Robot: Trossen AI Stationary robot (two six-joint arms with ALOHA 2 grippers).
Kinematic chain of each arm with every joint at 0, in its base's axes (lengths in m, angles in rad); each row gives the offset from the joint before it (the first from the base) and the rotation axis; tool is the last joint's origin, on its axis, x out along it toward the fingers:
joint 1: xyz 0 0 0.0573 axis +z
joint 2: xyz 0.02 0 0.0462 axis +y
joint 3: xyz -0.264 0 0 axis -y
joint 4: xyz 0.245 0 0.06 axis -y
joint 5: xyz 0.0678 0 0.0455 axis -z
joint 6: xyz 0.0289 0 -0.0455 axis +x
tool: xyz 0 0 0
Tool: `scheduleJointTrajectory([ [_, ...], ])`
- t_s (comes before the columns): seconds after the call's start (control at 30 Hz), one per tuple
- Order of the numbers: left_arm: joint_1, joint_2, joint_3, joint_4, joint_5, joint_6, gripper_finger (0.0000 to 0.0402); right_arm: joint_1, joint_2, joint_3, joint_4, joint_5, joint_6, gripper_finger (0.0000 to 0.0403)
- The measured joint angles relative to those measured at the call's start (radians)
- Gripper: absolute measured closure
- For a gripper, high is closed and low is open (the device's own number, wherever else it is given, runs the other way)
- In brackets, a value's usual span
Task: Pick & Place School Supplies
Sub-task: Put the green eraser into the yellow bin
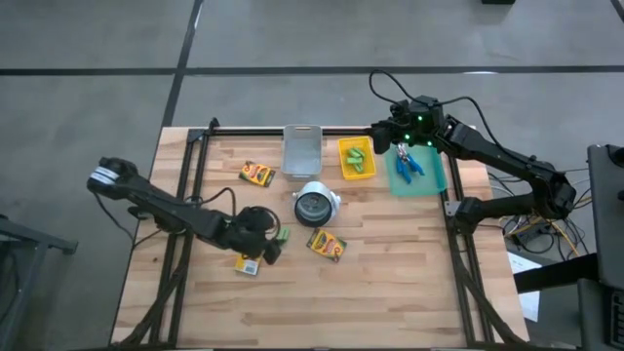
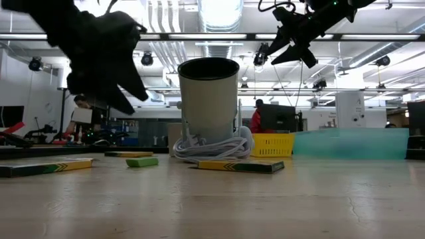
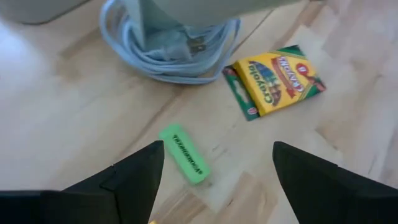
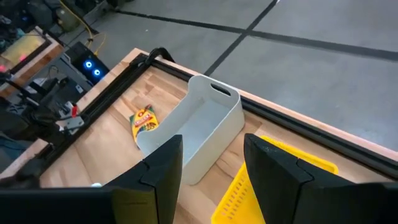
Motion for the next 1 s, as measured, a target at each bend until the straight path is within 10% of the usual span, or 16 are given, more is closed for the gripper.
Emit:
scheduleJointTrajectory([
  [0.43,0.000,-0.009,-0.309,0.655,0.010,-0.153,0.0096,0.000,0.000,0.000,0.002,0.003,-0.003,0.0239],
  [0.73,0.003,-0.009,-0.283,0.597,0.000,-0.178,0.0097,0.000,0.000,0.000,0.001,0.027,-0.079,0.0239],
  [1.0,0.012,-0.005,-0.069,0.077,-0.012,-0.184,0.0112,-0.001,0.000,-0.007,-0.001,0.028,-0.083,0.0239],
])
